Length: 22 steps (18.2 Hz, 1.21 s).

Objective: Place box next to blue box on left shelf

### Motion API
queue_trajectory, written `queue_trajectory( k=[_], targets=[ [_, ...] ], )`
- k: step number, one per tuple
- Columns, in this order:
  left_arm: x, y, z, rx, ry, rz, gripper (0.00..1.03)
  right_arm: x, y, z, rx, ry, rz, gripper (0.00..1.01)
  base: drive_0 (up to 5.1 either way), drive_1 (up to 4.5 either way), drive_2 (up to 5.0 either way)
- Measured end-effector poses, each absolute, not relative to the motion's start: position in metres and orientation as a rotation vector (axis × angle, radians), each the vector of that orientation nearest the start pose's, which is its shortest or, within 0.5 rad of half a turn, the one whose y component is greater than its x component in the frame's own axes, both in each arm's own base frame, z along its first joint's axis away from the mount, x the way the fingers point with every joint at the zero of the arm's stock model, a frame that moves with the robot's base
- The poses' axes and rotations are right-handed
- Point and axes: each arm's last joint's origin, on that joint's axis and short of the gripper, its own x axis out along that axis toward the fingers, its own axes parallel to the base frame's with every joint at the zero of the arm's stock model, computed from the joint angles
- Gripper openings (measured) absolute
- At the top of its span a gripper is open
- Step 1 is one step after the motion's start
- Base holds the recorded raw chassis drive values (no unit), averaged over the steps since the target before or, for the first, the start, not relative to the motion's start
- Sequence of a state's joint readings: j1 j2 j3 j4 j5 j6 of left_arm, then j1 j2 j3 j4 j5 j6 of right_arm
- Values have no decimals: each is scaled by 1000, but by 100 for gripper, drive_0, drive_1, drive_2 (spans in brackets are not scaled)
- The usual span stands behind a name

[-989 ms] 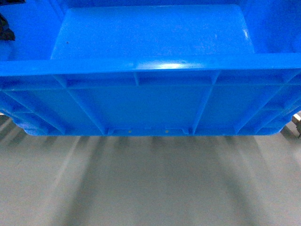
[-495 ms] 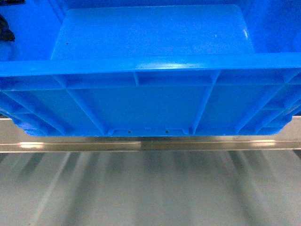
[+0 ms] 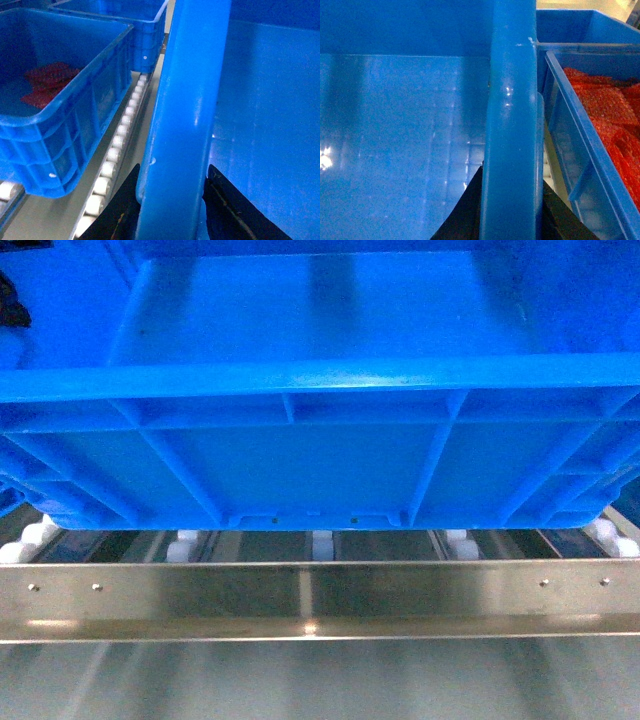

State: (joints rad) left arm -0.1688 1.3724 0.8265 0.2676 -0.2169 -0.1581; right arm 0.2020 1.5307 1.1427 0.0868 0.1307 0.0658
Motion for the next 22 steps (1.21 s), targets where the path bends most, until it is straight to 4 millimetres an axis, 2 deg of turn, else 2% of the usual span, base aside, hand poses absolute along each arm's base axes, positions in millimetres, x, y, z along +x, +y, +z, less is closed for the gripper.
queue_trajectory(
  k=[9, 22],
  targets=[
    [297, -44, 260, -102, 272, 70, 32, 346, 67, 300, 16, 306, 60, 18, 5, 433, -422],
    [298, -44, 260, -103, 270, 69, 32, 346, 67, 300, 15, 304, 61, 18, 0, 0, 0]
  ],
)
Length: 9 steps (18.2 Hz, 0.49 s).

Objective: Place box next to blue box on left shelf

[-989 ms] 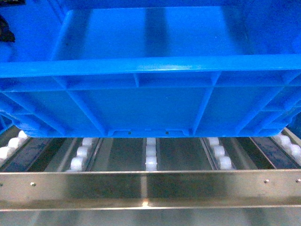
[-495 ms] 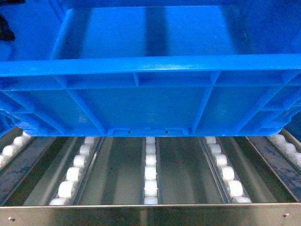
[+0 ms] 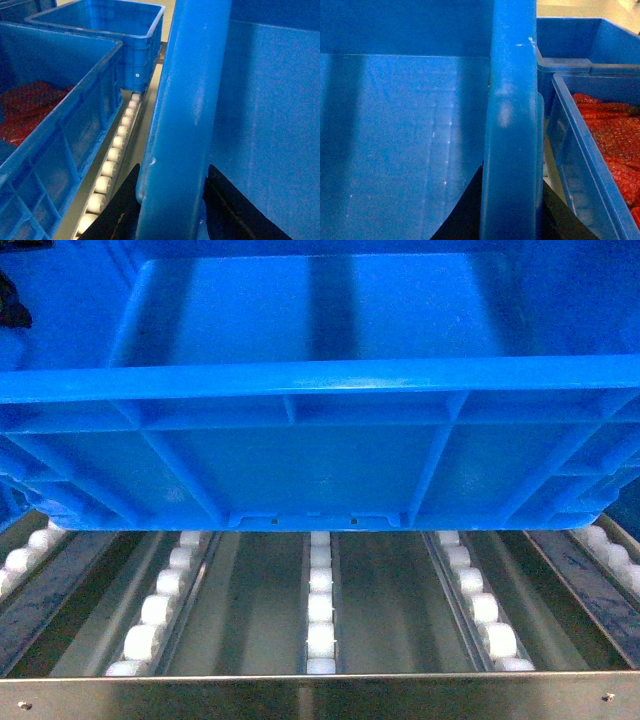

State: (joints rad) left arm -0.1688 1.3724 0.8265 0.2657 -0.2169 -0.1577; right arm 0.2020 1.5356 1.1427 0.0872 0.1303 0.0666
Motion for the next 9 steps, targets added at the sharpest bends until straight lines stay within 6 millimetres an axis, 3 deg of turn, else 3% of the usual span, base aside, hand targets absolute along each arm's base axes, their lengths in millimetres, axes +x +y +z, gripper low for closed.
queue_trajectory(
  k=[9],
  targets=[
    [298, -44, 260, -103, 270, 69, 32, 346, 67, 300, 15, 304, 61, 18, 0, 0, 0]
  ],
)
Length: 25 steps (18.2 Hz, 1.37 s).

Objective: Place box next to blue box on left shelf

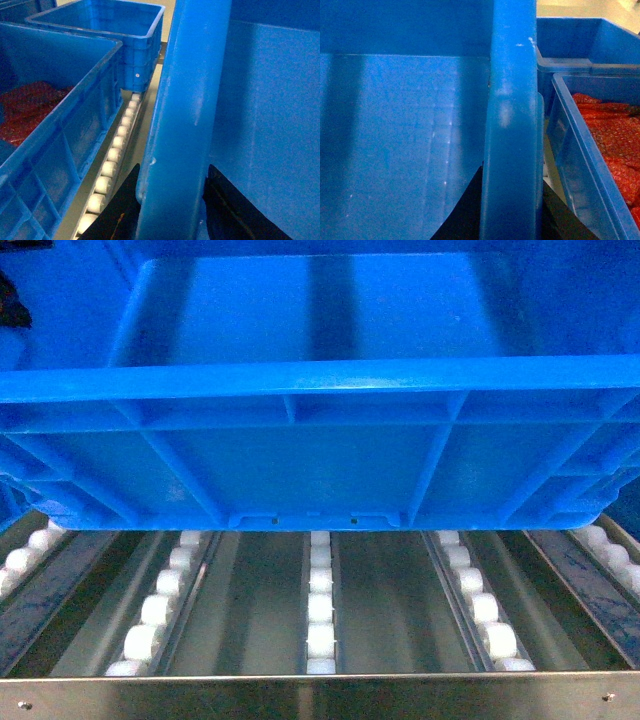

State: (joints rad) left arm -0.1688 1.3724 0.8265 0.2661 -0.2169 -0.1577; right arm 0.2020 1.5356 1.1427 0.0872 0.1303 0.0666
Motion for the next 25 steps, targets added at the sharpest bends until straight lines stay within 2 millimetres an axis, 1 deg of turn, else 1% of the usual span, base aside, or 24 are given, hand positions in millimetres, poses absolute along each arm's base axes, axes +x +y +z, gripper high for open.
queue_trajectory(
  k=[25],
  targets=[
    [298, -44, 260, -103, 270, 70, 32, 346, 67, 300, 15, 304, 61, 18, 0, 0, 0]
  ],
)
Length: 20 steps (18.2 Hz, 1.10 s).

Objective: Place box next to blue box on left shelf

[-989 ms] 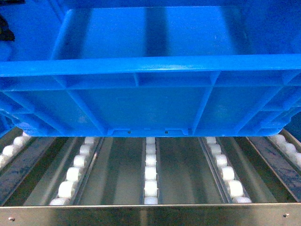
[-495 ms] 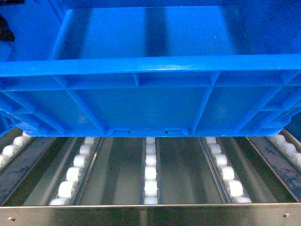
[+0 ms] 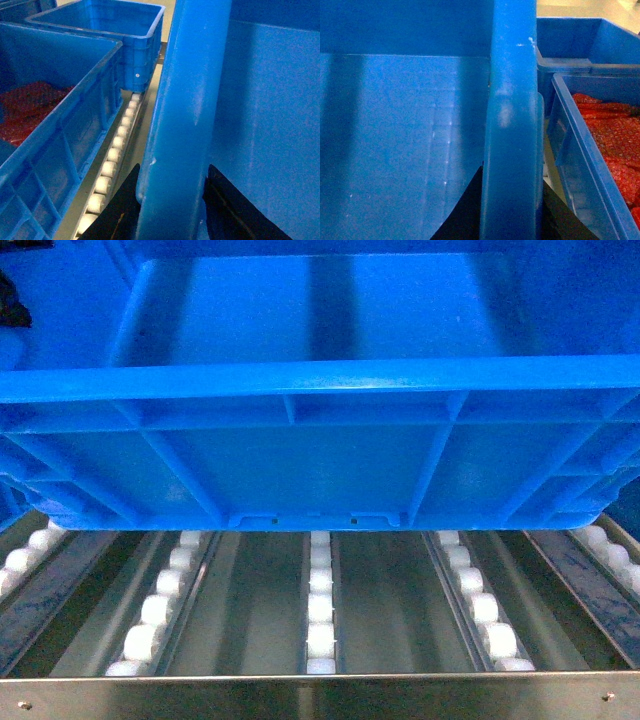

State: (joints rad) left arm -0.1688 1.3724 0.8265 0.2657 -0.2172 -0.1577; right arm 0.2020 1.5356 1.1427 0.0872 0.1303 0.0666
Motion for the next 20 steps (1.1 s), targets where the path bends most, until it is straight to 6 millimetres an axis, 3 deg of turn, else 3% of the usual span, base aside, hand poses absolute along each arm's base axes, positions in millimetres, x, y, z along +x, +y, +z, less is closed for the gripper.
queue_trajectory(
  k=[3, 5, 7, 15, 20],
  targets=[
    [298, -44, 260, -103, 270, 69, 32, 346, 67, 300, 15, 304, 61, 18, 0, 0, 0],
    [298, -46, 263, -28, 205, 109, 31, 346, 78, 297, -10, 168, -94, 18, 0, 0, 0],
    [297, -46, 260, -19, 247, 109, 31, 352, 79, 299, -11, 234, -76, 18, 0, 0, 0],
    [318, -50, 214, -50, 529, 128, 31, 433, 71, 270, -19, 642, 34, 18, 0, 0, 0],
    [320, -51, 211, -56, 549, 134, 31, 445, 73, 267, -24, 677, 46, 18, 0, 0, 0]
  ],
)
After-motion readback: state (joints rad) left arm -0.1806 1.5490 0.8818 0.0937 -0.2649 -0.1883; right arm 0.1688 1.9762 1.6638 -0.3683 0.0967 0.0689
